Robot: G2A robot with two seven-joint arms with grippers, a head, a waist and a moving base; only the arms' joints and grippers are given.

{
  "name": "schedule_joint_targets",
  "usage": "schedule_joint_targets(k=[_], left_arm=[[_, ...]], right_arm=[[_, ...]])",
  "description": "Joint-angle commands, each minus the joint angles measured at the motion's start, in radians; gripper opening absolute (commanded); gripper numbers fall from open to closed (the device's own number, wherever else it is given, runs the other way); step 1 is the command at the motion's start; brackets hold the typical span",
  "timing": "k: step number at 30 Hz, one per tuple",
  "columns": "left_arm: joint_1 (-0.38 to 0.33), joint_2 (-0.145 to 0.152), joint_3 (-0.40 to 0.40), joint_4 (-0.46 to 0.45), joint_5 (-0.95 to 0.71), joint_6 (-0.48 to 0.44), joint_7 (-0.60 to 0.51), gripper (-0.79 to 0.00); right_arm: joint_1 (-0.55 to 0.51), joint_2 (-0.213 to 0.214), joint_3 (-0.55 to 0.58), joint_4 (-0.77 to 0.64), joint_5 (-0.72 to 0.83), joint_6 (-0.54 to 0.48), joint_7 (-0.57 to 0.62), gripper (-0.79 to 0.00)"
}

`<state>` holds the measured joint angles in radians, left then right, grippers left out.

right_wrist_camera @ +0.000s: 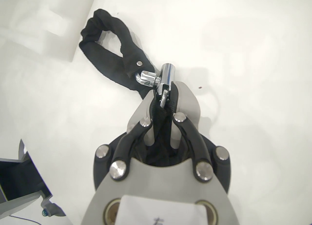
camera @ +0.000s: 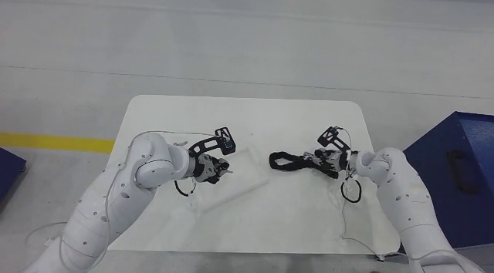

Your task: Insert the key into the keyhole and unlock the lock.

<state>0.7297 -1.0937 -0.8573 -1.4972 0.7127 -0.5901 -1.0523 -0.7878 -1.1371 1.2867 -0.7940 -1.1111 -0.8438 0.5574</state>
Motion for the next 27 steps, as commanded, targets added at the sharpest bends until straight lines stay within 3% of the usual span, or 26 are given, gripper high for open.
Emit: schedule_joint_targets(k=[1, 11, 12, 13, 14, 18, 21, 22, 23, 27], left_arm=[[0.000, 0.000, 0.000, 0.000, 0.000, 0.000, 0.000, -0.785], [0.000, 0.000, 0.000, 0.000, 0.000, 0.000, 0.000, -0.785], [0.000, 0.000, 0.000, 0.000, 0.000, 0.000, 0.000, -0.785], [0.000, 0.000, 0.000, 0.000, 0.000, 0.000, 0.000, -0.785], [0.000, 0.000, 0.000, 0.000, 0.000, 0.000, 0.000, -0.785], [0.000, 0.000, 0.000, 0.000, 0.000, 0.000, 0.000, -0.785], [0.000, 0.000, 0.000, 0.000, 0.000, 0.000, 0.000, -0.785], [0.000, 0.000, 0.000, 0.000, 0.000, 0.000, 0.000, -0.785], [0.000, 0.000, 0.000, 0.000, 0.000, 0.000, 0.000, -0.785], [0.000, 0.000, 0.000, 0.000, 0.000, 0.000, 0.000, -0.785]], right_arm=[[-0.018, 0.003, 0.002, -0.020, 0.004, 0.017, 0.002, -0.785], [-0.023, -0.007, -0.046, -0.046, 0.024, 0.154, 0.108, -0.785], [-0.018, -0.009, -0.053, -0.043, 0.026, 0.165, 0.118, -0.754], [-0.014, -0.011, -0.059, -0.039, 0.032, 0.172, 0.125, -0.594], [-0.011, -0.013, -0.063, -0.033, 0.042, 0.176, 0.133, -0.496], [0.006, -0.018, -0.084, -0.020, 0.059, 0.182, 0.155, -0.468], [0.014, -0.023, -0.100, -0.014, 0.053, 0.208, 0.154, -0.486], [0.016, -0.024, -0.105, -0.011, 0.052, 0.216, 0.153, -0.588], [0.019, -0.026, -0.111, -0.009, 0.047, 0.225, 0.151, -0.785], [0.022, -0.032, -0.133, -0.005, 0.038, 0.248, 0.138, -0.785]])
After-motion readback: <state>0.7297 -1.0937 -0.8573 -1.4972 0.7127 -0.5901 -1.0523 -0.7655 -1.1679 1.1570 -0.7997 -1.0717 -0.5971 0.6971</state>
